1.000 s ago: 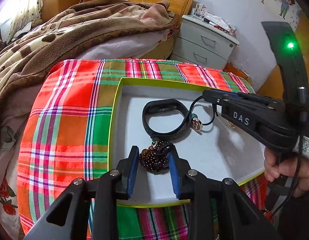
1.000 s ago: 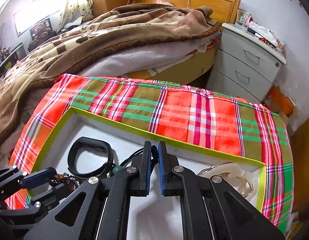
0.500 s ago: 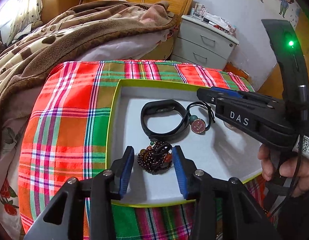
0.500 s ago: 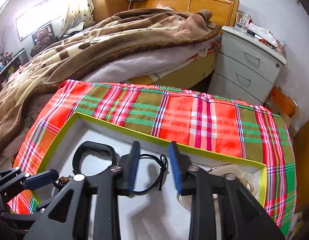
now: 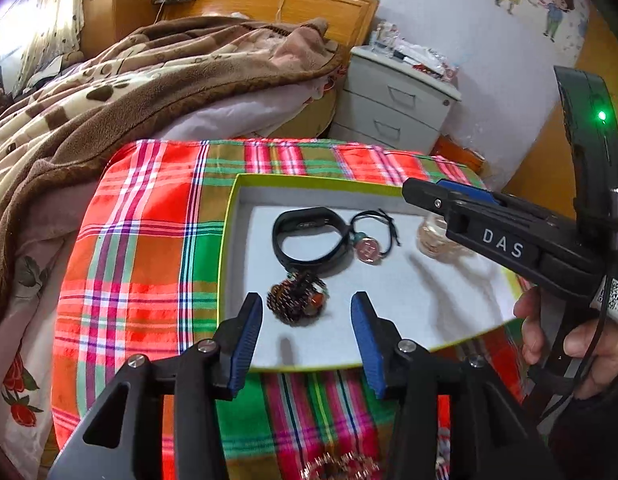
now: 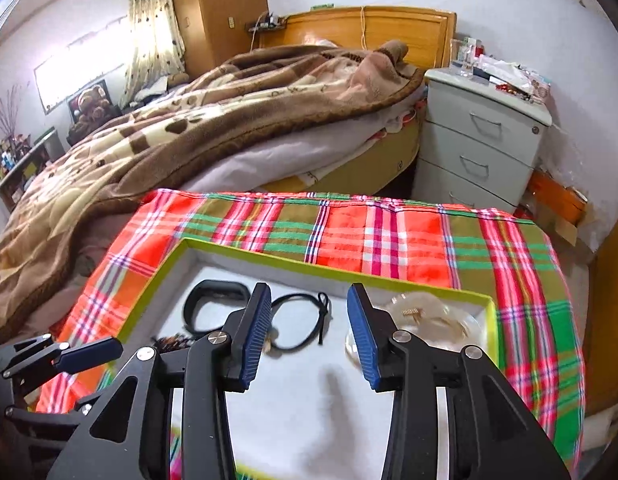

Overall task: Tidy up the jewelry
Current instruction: 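Open the right tool to drop the cord bracelet while the left tool releases the beaded bracelet in the tray, then reach and grasp the pink coiled hair tie with the right tool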

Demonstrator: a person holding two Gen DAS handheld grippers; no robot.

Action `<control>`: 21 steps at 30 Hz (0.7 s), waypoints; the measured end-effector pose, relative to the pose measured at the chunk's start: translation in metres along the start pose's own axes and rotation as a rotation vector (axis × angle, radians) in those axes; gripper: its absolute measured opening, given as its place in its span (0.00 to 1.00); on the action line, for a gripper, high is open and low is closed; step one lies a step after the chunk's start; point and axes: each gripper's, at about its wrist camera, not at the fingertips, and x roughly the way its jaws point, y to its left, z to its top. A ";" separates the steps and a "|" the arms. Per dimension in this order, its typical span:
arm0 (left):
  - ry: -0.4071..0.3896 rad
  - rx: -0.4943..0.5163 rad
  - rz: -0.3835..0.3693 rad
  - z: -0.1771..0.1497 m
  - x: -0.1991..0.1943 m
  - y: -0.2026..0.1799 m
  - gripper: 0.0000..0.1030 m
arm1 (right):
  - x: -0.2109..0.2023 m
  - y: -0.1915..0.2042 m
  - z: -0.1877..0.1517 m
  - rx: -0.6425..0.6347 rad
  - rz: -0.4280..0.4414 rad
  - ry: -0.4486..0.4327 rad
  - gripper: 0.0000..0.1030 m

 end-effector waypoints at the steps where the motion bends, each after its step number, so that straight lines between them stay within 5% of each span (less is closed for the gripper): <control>1: -0.005 0.002 -0.006 -0.002 -0.005 -0.001 0.47 | -0.008 0.000 -0.003 0.005 0.004 -0.012 0.40; 13: -0.029 -0.006 -0.021 -0.036 -0.047 -0.004 0.47 | -0.068 -0.004 -0.066 0.016 0.080 -0.036 0.40; 21: -0.014 -0.029 -0.040 -0.056 -0.055 -0.003 0.47 | -0.070 -0.014 -0.110 -0.004 0.081 0.042 0.40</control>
